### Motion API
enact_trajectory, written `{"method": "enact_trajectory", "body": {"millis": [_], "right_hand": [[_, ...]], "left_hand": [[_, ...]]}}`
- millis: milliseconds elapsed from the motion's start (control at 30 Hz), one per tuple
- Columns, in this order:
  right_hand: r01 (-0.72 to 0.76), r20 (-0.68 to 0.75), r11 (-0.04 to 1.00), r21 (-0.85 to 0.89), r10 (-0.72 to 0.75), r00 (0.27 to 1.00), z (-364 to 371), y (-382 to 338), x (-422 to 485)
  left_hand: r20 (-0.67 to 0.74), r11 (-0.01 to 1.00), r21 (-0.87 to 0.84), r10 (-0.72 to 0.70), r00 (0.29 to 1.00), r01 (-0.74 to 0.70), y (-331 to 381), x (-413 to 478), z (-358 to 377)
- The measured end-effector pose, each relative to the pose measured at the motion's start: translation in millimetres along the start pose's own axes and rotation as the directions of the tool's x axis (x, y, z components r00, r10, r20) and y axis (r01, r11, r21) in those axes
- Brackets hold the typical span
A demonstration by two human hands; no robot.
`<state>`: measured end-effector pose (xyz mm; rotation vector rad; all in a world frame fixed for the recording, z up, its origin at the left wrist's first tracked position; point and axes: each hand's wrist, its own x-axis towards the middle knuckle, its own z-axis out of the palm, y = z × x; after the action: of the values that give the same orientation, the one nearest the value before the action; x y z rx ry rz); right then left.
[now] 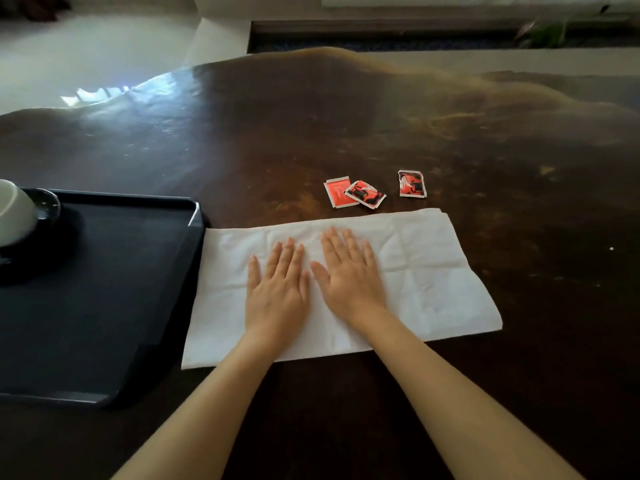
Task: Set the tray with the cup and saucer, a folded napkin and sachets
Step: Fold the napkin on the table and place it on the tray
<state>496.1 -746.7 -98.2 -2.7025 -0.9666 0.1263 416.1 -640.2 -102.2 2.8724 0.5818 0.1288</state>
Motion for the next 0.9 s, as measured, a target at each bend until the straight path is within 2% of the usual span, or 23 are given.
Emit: {"method": "enact_trajectory", "body": {"millis": [233, 333, 533, 900], "right_hand": [[-0.222, 0.013, 0.962, -0.157, 0.227, 0.974, -34.4, 109.9, 1.2], [-0.244, 0.006, 0.949, -0.201, 0.251, 0.968, -43.8, 142.8, -10.0], [-0.221, 0.016, 0.953, -0.209, 0.229, 0.973, -43.3, 140.9, -37.1], [-0.279, 0.034, 0.933, -0.227, 0.294, 0.955, -45.9, 119.3, -168.0]], "left_hand": [[-0.004, 0.99, -0.012, -0.137, 0.991, 0.137, -46.9, 21.7, -7.5], [0.015, 0.99, -0.01, -0.142, 0.99, 0.142, -58.9, 28.2, -9.4], [0.009, 0.992, 0.014, -0.129, 0.992, 0.129, -56.9, -0.7, -8.5], [0.045, 0.998, -0.003, -0.066, 0.997, 0.066, -34.4, -108.3, -14.7]]}}
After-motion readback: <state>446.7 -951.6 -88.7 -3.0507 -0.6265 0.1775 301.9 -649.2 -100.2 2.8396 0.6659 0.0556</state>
